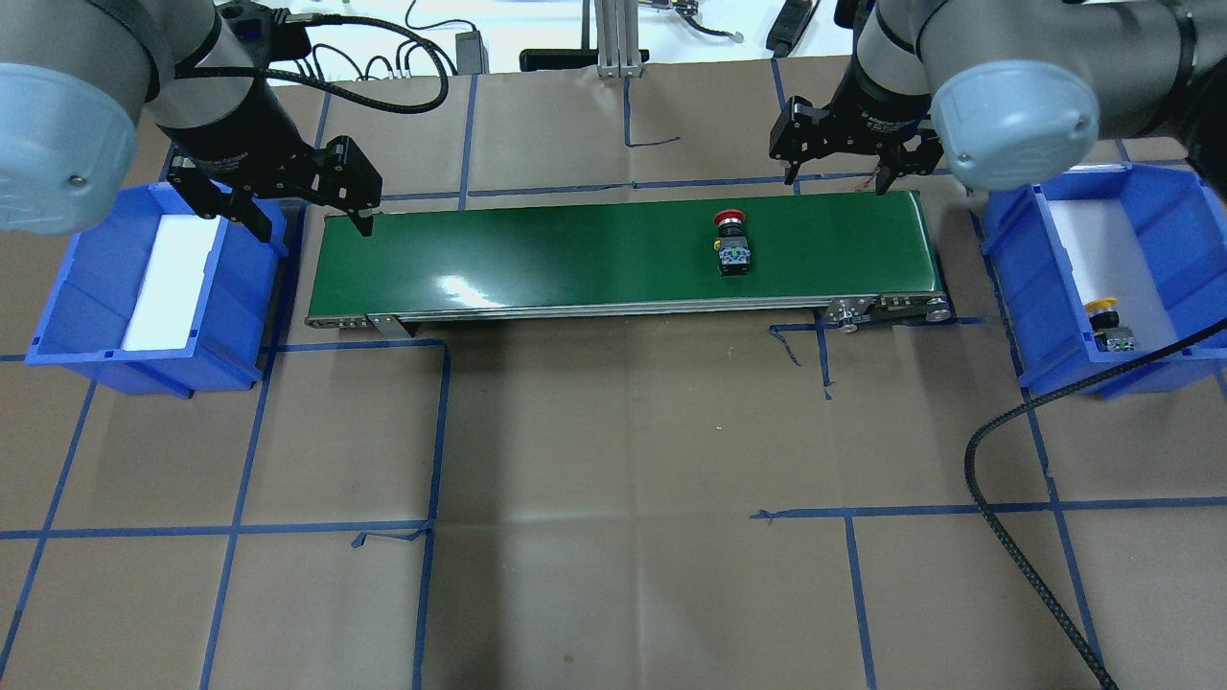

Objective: Transport two buttons from left to right
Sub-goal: 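Move the right gripper back over the red button on the belt, then grasp the red button with the right gripper and lift it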

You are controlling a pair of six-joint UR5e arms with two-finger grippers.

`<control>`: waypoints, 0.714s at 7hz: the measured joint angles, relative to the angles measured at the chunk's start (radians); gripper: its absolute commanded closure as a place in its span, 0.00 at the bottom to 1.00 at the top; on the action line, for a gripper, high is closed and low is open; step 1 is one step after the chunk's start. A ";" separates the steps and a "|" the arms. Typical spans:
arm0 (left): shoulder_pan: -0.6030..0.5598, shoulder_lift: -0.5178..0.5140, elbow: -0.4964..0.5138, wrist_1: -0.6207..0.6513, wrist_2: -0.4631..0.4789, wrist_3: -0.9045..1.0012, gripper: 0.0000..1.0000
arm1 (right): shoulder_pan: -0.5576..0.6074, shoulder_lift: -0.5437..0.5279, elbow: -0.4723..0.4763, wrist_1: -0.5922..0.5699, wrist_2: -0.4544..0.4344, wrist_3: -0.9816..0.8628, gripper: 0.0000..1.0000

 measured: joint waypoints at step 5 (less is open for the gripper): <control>0.000 0.000 0.000 0.002 0.000 0.000 0.00 | -0.006 0.137 0.072 -0.201 0.062 0.007 0.01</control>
